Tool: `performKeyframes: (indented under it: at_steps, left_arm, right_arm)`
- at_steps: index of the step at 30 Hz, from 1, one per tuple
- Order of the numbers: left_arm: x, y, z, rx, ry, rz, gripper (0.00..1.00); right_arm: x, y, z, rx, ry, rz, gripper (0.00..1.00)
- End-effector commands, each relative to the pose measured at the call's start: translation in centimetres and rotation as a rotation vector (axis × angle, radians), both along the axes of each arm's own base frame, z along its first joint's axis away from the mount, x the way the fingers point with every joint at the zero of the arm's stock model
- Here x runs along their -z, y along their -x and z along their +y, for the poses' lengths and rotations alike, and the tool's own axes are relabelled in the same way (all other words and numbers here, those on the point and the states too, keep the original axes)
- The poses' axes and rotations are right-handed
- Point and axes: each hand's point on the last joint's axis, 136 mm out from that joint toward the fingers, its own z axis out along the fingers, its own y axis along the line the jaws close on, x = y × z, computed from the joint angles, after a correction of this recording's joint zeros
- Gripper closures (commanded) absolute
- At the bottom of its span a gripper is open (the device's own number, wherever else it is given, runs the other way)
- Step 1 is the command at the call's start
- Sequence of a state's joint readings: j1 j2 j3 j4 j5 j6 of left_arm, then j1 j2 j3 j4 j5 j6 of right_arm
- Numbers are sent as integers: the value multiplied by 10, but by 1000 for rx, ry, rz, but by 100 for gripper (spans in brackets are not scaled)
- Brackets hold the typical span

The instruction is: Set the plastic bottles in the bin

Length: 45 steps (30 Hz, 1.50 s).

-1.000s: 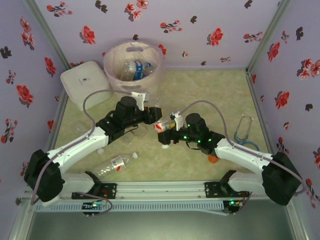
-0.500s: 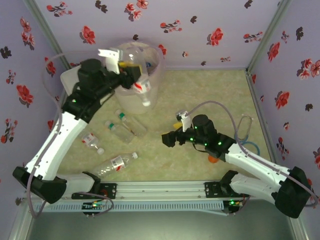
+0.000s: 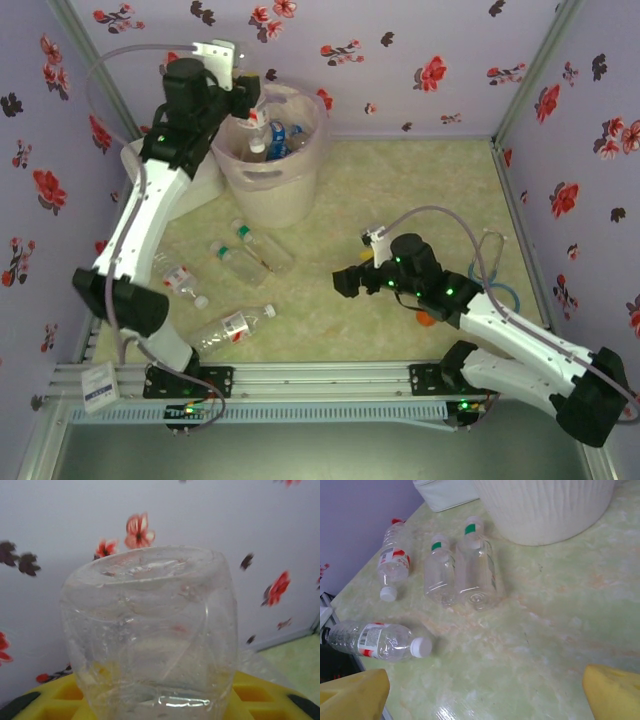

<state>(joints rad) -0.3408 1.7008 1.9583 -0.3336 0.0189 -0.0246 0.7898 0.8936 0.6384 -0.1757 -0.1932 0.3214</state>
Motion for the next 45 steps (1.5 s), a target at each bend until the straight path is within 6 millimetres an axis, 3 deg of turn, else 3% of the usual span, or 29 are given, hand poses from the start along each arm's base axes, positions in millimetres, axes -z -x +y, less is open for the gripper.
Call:
performKeyframes:
  at_steps: [1, 8, 15, 17, 20, 27, 35, 40, 45]
  left_arm:
    - [26, -16, -2, 29, -132, 76, 98]
    - [119, -43, -20, 128, -173, 354, 100]
    - [191, -62, -32, 170, -184, 531, 96]
    - [206, -67, -37, 182, -170, 556, 91]
    - [220, -72, -47, 214, -127, 573, 73]
    - [219, -77, -55, 232, -74, 556, 30]
    - [202, -65, -62, 261, -89, 535, 3]
    - [166, -57, -52, 229, -98, 479, 0]
    - [116, -38, -42, 213, -109, 395, 0]
  right_arm:
    - [-7, -1, -16, 52, 26, -26, 1]
    - [-1, 4, -29, 85, 43, -34, 1]
    - [6, 0, -31, 94, 79, -35, 1]
    - [10, -1, -32, 98, 91, -29, 1]
    - [15, -3, -33, 110, 107, -20, 1]
    - [19, -12, -42, 176, 118, -13, 1]
    - [22, -17, -52, 233, 137, -6, 1]
    - [23, -21, -63, 288, 151, -5, 0]
    - [21, -23, -65, 314, 126, -12, 0]
